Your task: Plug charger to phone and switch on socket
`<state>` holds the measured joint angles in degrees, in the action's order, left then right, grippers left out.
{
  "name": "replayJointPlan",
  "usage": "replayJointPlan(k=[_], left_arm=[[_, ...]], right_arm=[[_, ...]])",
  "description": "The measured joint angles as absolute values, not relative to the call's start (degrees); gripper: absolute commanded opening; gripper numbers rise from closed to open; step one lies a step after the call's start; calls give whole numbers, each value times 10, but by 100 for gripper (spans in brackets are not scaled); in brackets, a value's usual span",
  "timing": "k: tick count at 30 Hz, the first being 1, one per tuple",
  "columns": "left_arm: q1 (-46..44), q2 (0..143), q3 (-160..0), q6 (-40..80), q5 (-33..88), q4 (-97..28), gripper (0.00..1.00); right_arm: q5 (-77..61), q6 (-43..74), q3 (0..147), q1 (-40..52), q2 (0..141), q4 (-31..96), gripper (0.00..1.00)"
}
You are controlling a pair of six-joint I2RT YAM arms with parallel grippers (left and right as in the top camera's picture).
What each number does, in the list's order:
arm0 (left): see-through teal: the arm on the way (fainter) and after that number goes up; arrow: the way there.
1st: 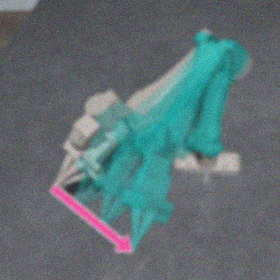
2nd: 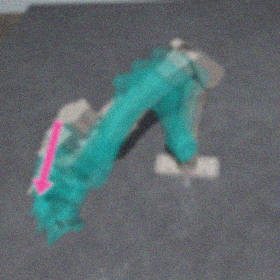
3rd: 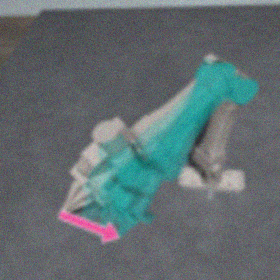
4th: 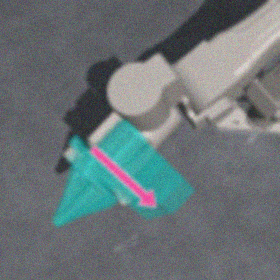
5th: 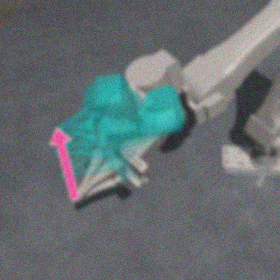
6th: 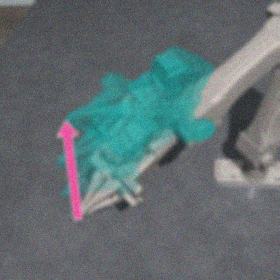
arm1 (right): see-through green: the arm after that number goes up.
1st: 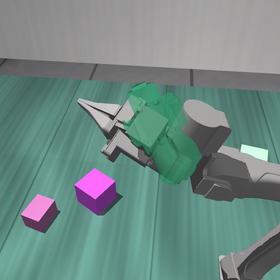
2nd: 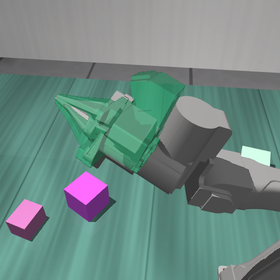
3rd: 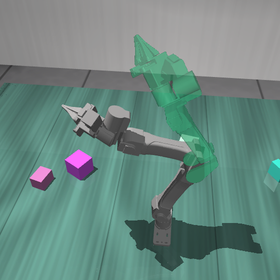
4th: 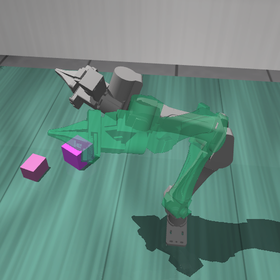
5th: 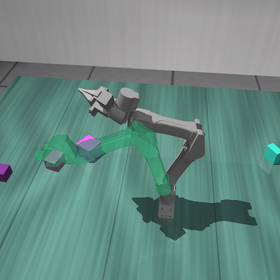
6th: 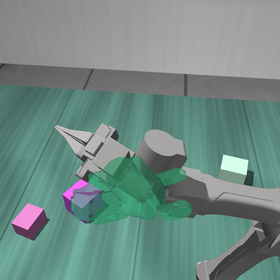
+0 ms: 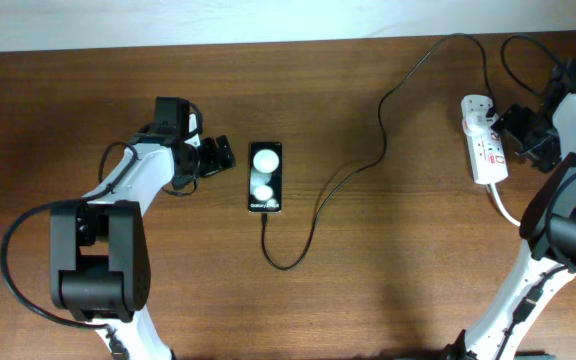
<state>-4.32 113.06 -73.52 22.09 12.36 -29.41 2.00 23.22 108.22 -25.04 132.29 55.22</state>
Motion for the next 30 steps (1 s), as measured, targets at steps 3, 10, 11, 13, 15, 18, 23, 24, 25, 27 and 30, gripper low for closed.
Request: replayJointPlan(k=[3, 10, 11, 13, 15, 18, 23, 24, 25, 27, 30], left_arm=[[-43, 1131, -735, 221, 123, -294, 99], [-43, 1131, -735, 221, 124, -294, 99], [-43, 1131, -735, 221, 124, -294, 99], [-43, 1131, -735, 221, 123, -294, 99], [-43, 1131, -735, 221, 124, -294, 99], [-43, 1131, -735, 221, 124, -294, 100], [-43, 1131, -735, 221, 123, -294, 99], [-43, 1131, -735, 221, 123, -294, 99], [-43, 1131, -735, 221, 123, -294, 99], [-43, 1131, -735, 221, 124, -294, 99], [-43, 1131, -735, 221, 123, -294, 99]], right_arm=[[26, 234, 1082, -248, 1323, 552, 99], [30, 234, 1083, -239, 1319, 570, 99], [30, 234, 1083, -239, 1319, 570, 99], [30, 233, 1083, -239, 1319, 570, 98], [30, 233, 1083, -239, 1319, 570, 99], [21, 202, 1085, -236, 1317, 594, 99], [-12, 114, 1071, -213, 1336, 620, 99], [-19, 108, 1070, -217, 1337, 620, 99], [-22, 105, 1070, -220, 1337, 620, 99], [-26, 101, 1070, -222, 1337, 620, 99], [-28, 98, 1070, -223, 1337, 620, 99]])
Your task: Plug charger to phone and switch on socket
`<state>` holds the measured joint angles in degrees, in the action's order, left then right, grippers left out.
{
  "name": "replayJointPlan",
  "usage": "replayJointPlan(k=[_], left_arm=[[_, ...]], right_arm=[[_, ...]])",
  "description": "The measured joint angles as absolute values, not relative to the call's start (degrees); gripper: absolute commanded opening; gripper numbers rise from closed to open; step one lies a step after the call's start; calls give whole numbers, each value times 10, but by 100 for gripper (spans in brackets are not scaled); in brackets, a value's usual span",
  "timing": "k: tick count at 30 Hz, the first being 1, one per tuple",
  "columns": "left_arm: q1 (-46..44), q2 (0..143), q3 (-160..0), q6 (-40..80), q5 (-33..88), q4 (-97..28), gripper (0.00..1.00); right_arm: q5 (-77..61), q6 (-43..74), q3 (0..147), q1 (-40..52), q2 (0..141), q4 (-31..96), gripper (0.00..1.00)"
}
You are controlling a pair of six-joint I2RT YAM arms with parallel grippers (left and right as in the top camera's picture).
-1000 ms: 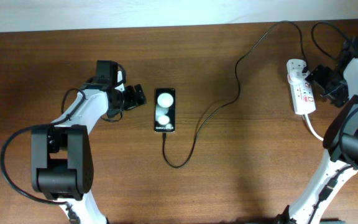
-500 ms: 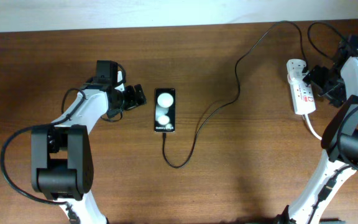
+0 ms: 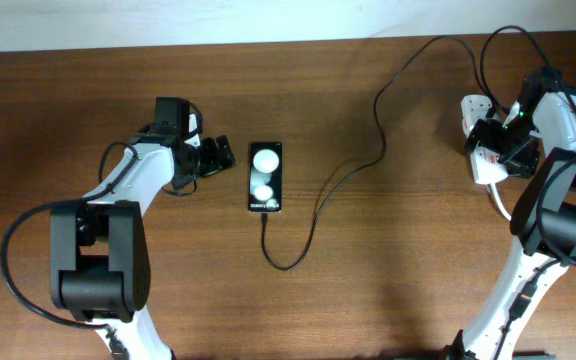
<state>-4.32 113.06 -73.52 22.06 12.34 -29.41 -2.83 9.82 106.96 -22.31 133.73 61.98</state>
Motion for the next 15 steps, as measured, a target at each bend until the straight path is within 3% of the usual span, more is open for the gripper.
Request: replayJointPlan(k=[15], left_arm=[[-43, 1131, -735, 221, 124, -294, 99]], right_arm=[[9, 53, 1085, -278, 1285, 675, 99]])
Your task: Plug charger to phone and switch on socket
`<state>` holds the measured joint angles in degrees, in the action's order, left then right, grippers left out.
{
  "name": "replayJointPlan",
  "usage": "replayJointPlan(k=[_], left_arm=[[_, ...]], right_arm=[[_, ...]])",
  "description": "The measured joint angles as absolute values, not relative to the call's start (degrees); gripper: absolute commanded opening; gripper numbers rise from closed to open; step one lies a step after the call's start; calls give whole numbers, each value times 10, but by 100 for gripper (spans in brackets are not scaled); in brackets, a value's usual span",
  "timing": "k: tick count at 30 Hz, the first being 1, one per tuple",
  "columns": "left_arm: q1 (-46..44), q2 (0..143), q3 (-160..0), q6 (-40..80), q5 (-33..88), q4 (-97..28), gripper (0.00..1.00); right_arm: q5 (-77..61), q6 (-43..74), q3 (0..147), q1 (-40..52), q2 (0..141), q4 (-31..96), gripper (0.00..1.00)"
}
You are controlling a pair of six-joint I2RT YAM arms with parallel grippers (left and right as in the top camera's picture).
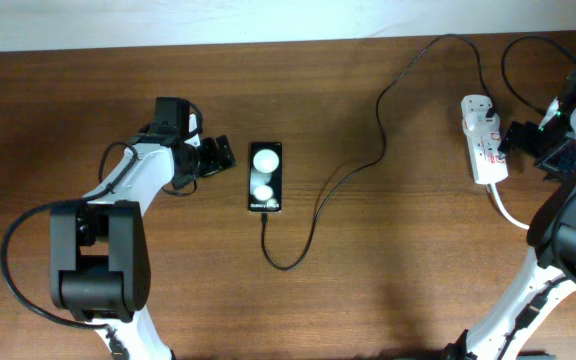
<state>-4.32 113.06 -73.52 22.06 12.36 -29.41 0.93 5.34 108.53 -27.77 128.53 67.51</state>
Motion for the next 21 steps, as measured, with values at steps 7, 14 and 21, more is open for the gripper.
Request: replayJointPlan(k=[7, 14, 21], left_arm=[[-43, 1131, -735, 221, 124, -294, 99], [-43, 1131, -735, 221, 123, -294, 99], [-43, 1131, -735, 221, 124, -294, 99]], right_arm=[[0, 50, 1085, -277, 1285, 673, 99], [-45, 9, 1085, -277, 1285, 673, 99], [-47, 3, 1085, -277, 1285, 673, 99]])
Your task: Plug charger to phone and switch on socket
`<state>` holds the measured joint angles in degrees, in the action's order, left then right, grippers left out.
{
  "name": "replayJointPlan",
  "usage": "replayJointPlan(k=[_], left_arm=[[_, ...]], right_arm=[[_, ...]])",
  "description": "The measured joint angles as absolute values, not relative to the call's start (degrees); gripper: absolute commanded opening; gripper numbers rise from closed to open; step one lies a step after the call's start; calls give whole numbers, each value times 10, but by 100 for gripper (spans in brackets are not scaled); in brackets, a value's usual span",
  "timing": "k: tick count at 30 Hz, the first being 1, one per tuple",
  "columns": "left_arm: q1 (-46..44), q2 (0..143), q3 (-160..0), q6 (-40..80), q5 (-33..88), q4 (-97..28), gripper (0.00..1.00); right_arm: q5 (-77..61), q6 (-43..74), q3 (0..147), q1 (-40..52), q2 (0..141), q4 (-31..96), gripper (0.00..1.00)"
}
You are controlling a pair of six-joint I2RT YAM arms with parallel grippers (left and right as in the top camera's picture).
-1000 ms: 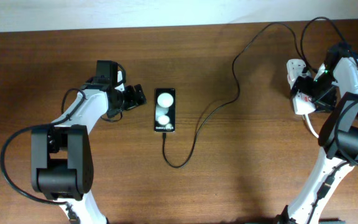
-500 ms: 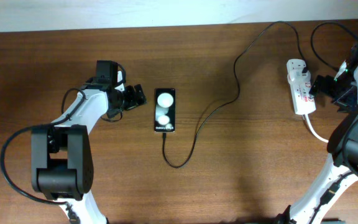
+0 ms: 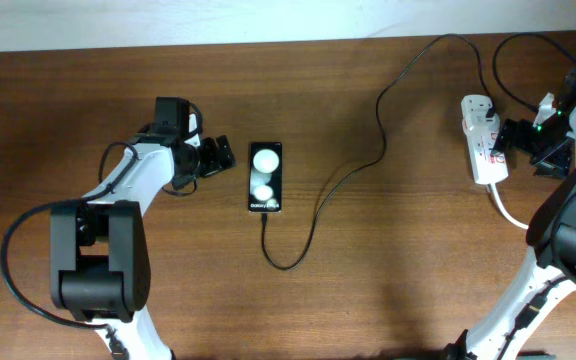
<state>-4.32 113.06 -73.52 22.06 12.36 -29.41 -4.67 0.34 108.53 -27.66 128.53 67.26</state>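
A black phone [image 3: 266, 177] with a lit screen lies face up left of the table's middle. A black charger cable [image 3: 313, 215] is plugged into its near end, loops toward me, then runs back and right to the white power strip [image 3: 483, 150]. My right gripper [image 3: 506, 135] sits just to the right of the strip, level with its middle; it looks shut and holds nothing. The left gripper [image 3: 222, 157] rests open just left of the phone, apart from it. The strip's switch state is too small to read.
The strip's white lead [image 3: 508, 212] trails toward the front right beside the right arm. More black cabling [image 3: 498, 55] loops at the back right, over the brown wooden table [image 3: 388, 290]. The table's back edge meets a pale wall.
My right gripper has shifted a little to the left, closer to the power strip's right side. The left arm, phone and cable have not moved.
My right gripper first stood to the right of the strip. Then it was over the strip's middle. Then it was back out to the right, and now it is close beside the strip again. The phone stayed plugged in and the left arm still.
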Motion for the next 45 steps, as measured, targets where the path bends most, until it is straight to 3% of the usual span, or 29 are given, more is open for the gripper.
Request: replayJointPlan(k=[40, 45], left_arm=[[-43, 1130, -735, 221, 124, -294, 99], [-43, 1013, -735, 221, 123, -296, 99]], right_arm=[[-47, 0, 1085, -277, 1285, 673, 99], [-47, 0, 1085, -277, 1285, 672, 98]])
